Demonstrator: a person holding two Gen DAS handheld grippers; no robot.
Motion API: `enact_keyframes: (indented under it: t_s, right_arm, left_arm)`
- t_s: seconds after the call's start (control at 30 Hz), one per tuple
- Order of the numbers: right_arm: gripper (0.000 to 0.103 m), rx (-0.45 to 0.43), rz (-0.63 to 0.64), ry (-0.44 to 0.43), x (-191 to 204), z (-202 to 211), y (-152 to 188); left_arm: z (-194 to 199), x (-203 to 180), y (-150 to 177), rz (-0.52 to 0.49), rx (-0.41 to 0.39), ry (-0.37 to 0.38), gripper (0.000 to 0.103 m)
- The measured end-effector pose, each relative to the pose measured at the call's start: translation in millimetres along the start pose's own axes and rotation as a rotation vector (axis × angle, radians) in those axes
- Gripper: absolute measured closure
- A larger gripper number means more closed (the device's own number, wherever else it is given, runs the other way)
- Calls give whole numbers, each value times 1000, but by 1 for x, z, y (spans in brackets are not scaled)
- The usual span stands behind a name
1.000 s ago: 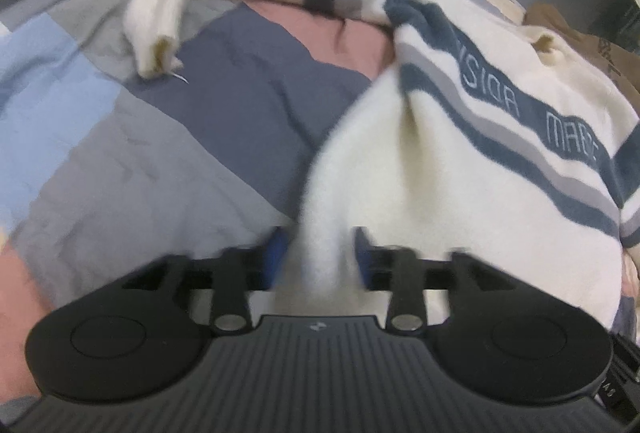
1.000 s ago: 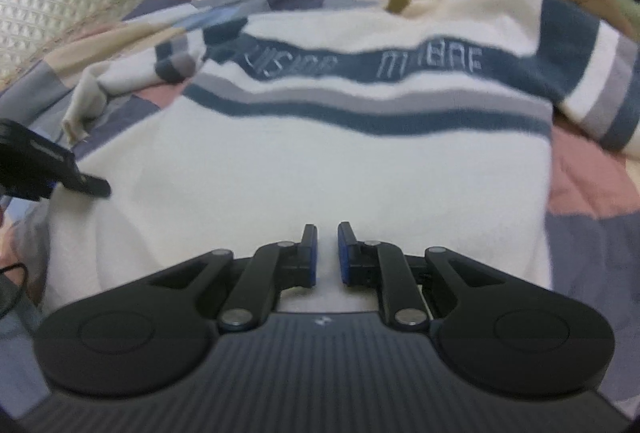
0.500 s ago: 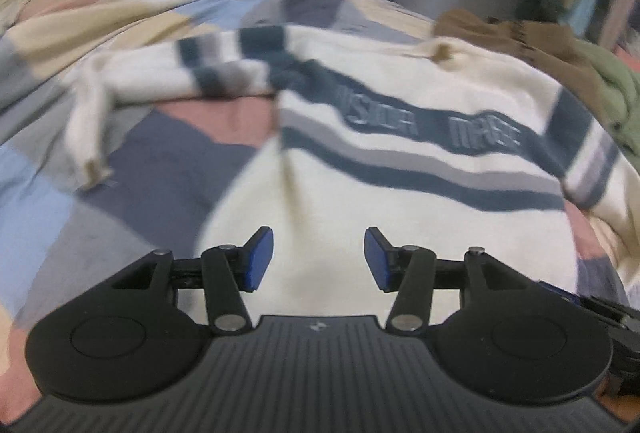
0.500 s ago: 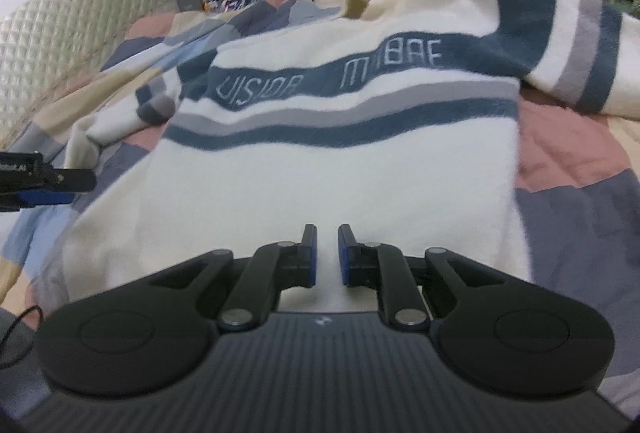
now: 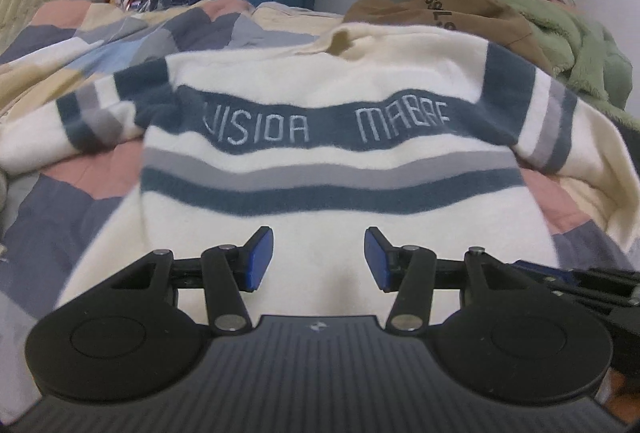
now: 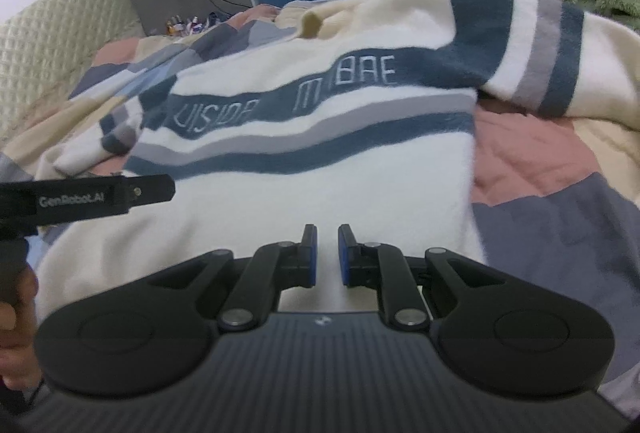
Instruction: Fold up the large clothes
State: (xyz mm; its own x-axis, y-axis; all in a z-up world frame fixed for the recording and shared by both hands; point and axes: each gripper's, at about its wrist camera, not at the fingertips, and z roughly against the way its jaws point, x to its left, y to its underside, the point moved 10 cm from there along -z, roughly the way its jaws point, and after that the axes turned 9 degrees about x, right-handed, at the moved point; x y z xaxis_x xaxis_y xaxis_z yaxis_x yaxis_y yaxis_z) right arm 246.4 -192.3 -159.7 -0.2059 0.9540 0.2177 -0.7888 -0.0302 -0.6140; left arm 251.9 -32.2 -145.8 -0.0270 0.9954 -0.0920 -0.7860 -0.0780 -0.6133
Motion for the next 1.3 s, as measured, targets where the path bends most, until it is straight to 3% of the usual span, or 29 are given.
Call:
enact_keyframes:
  t_s: [0.27,0.4,0.53,0.67,0.7,0.77,0.83,0.9,1.07,1.13,1.3]
  right_arm:
    - [89,60,33,78,-8,-29,7]
    - [91,95,14,88,-13,-41,12]
    - [90,96,-5,90,-13,-41,10]
    - [90,96,-22,98,-14,-37,5]
    - [86,94,-21,104,-14,-35,3]
    - [66,84,-21,112,-15,-30,0]
    - [35,59,-34,110,-17,-22,-5]
    - [24,33,-45,99,-21,-13,-14]
    - [21,-30,-96,119,-50,12,-48]
    - [9,-46,-133,124,-66,22,-61]
    - [9,-82,-192,183,-122,37,-92]
  left_arm:
    - [-44,23,27,67,62,58,47]
    - [-43,26,30,78,64,86,46]
    - [-38,31,30,155,84,187,46]
    - [-31,37,32,194,90,236,46]
    - [-28,38,32,200,88,246,46]
    - [-24,40,32,206,82,256,46]
    - [-20,42,31,214,76,267,46]
    - [-18,45,31,221,70,269,46]
    - [-16,48,30,239,69,284,46]
    - [-15,48,30,240,66,285,46]
    - [-17,49,30,252,72,292,46]
